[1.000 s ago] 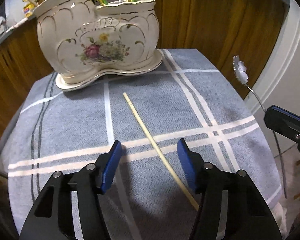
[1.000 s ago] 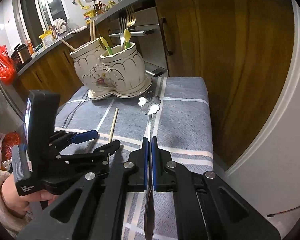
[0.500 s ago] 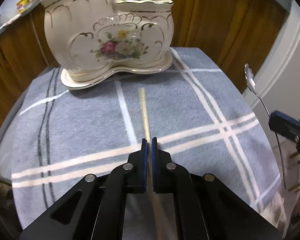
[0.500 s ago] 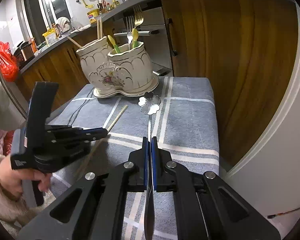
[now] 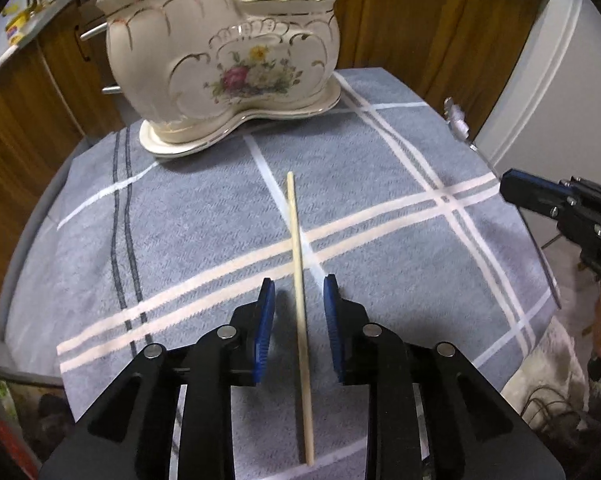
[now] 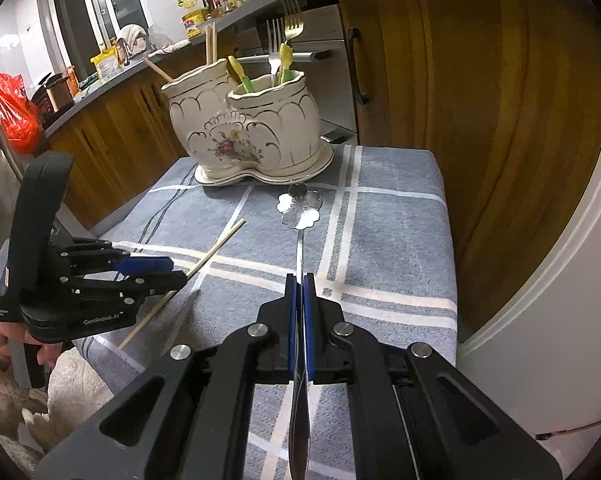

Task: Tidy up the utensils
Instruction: 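Grasp the last wooden chopstick with the left tool while the right tool holds the silver spoon, then drop the chopstick into the tall cup while the right tool drops the silver spoon in the short cup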

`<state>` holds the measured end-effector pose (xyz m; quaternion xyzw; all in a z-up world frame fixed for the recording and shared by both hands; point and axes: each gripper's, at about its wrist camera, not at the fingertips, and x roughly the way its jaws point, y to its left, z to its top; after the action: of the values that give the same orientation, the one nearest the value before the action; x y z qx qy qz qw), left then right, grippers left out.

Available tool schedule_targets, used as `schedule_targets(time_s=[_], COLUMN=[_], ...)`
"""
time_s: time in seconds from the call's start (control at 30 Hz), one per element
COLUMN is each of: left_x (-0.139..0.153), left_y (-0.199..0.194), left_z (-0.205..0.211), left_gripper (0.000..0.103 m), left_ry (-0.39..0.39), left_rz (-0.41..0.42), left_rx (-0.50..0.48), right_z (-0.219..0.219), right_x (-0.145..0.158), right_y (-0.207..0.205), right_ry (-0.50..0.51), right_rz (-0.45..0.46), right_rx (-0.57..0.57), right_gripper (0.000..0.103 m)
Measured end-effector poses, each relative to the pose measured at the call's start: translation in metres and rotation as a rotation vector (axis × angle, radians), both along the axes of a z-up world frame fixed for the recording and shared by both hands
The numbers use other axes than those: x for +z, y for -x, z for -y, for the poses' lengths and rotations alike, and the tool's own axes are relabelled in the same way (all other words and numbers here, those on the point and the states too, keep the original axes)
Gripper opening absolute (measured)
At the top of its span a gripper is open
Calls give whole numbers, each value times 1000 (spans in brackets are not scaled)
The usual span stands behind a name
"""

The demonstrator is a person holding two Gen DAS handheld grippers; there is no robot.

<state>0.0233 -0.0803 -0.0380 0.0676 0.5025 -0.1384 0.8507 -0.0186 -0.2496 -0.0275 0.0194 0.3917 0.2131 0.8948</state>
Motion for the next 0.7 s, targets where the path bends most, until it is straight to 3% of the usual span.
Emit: schedule_targets(time_s=[0.13,0.17,0.2,0.23,0.4,0.57,0.7], left_x=[-8,-11,-13,-14,-13,6,34], left_y=[-8,-9,-9,-8,-6,5,13], left_z=[9,10,10,10,3,-10,-26], left_gripper=[26,22,10,6,5,5,5], left_ry=[-18,-23,-25,-32,-7,48,128], left_rz=[0,-6,-14,-5,6,90,221], left_rx=[1,-1,-3,-8,-20,-32,-39], right_z=[-2,-2,-2,-2,-4,-9,-10], right_x=[-1,-1,-1,-1,0,9,23], right_y=[2,2,2,2,1,0,-6], right_ry=[1,1,0,-3,-33,-56,-83], right_rz=[-4,-4,-3,-1,6,46,106], right_rx=[3,5,7,7,17,22,7], right_gripper=[3,3,3,3,3,3,3])
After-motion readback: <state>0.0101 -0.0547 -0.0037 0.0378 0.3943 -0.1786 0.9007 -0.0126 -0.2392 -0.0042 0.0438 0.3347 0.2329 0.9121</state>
